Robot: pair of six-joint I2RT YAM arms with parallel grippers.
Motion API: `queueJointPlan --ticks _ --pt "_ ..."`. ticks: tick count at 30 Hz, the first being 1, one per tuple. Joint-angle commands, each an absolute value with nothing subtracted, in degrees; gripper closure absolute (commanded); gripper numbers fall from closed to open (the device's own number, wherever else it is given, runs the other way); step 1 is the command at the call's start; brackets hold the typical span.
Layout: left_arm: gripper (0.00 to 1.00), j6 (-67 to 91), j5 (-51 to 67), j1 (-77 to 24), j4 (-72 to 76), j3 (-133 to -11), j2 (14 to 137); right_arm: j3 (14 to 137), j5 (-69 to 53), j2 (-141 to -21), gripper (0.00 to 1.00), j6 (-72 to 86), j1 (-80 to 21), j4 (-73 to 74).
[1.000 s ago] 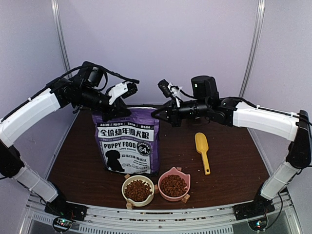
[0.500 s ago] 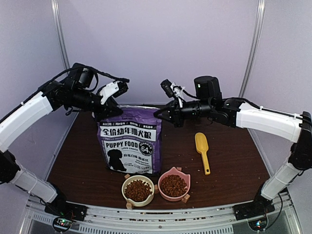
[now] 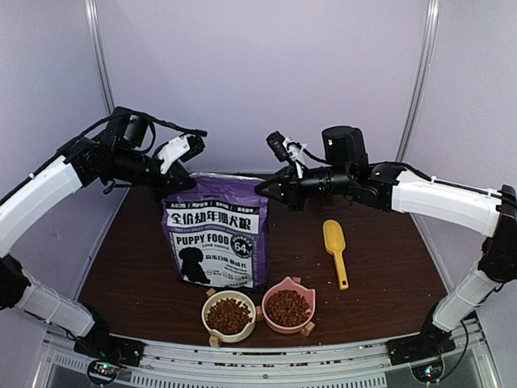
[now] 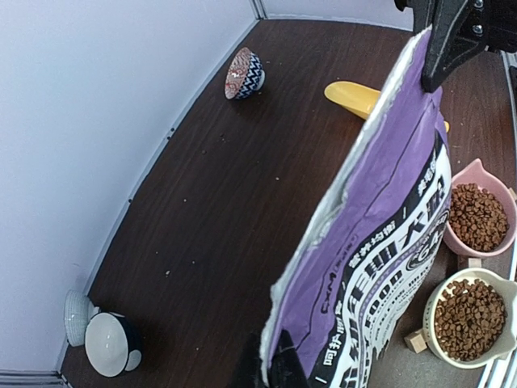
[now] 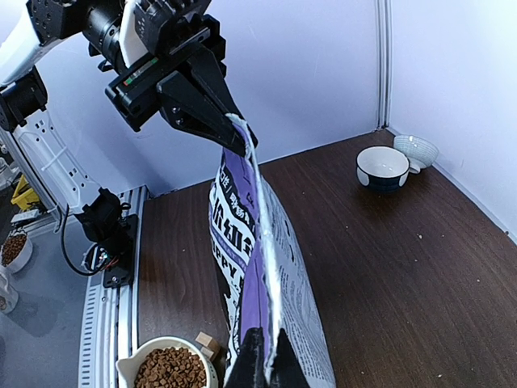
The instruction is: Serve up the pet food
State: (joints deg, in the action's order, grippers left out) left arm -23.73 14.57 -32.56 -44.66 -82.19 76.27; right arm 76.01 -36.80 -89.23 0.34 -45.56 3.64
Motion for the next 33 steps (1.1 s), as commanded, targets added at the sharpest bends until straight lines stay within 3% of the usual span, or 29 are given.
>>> queueJointPlan --ticks 1,4,6,8,12,17,21,23,26,31,33 --pt "1.0 -22.9 8.6 -29.2 -44.1 -81.4 74.3 76.2 -36.1 -85.0 1.0 0.6 -44.7 1.4" --pt "1.0 -22.9 8.5 -28.8 -43.9 -80.9 73.9 76.3 -36.1 -85.1 1.0 0.6 -44.7 1.4" --pt "0.89 -22.8 7.4 -28.6 -43.6 -80.6 73.8 76.2 -36.1 -85.0 1.0 0.6 -44.6 1.3" --pt "0.84 -22.8 6.6 -28.4 -43.4 -80.5 73.7 75.9 -36.0 -84.7 1.0 0.5 -44.7 1.3" --pt "1.0 -23.0 7.0 -28.0 -43.7 -80.3 73.7 75.9 -35.9 -84.8 1.0 0.4 -44.6 1.5" --pt "1.0 -23.0 7.1 -27.6 -43.6 -80.1 73.8 75.8 -35.9 -84.7 1.0 0.4 -44.5 1.3" --pt "0.87 -22.8 5.6 -27.3 -43.5 -79.8 73.7 75.7 -35.9 -84.6 1.0 0.5 -44.5 1.3" --pt "0.87 -22.8 5.6 -27.1 -43.3 -79.6 73.7 75.5 -35.9 -84.5 1.0 0.5 -44.4 1.1" --pt "1.0 -23.0 5.9 -26.7 -43.3 -79.5 73.8 75.4 -35.9 -84.4 1.0 0.6 -44.4 1.1" --pt "1.0 -22.8 5.5 -26.5 -43.1 -79.2 73.6 75.3 -35.9 -84.2 1.0 0.5 -44.4 1.1" --pt "0.93 -22.8 4.5 -26.2 -43.0 -79.0 73.5 75.2 -35.8 -84.1 1.0 0.5 -44.3 1.1"
